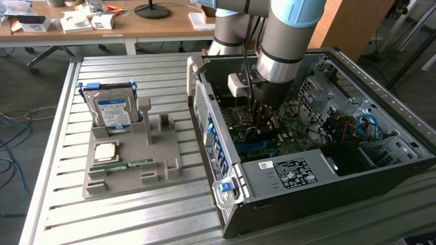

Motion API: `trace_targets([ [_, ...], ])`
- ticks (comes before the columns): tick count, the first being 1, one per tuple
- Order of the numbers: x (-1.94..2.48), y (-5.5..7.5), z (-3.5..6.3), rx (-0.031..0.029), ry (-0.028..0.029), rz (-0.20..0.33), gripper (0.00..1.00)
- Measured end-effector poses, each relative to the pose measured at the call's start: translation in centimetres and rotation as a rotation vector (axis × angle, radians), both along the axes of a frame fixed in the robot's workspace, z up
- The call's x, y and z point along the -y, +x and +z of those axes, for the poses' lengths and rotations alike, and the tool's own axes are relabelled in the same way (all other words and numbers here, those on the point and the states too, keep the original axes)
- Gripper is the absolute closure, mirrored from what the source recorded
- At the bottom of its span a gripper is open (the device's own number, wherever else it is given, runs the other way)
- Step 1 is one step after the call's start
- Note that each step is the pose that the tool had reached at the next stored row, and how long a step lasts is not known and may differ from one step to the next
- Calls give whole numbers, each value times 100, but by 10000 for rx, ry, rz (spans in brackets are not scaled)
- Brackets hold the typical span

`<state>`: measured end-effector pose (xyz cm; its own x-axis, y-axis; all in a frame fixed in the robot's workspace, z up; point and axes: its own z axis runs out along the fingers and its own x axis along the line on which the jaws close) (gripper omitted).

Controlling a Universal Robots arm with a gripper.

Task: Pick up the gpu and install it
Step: 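Insert the gpu into the slot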

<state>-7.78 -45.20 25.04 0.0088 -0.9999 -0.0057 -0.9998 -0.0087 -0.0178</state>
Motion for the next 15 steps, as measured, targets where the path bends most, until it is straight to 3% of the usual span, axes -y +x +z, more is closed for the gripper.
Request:
trace_targets([
  [15,0,-7,-1,38,0,97,74],
])
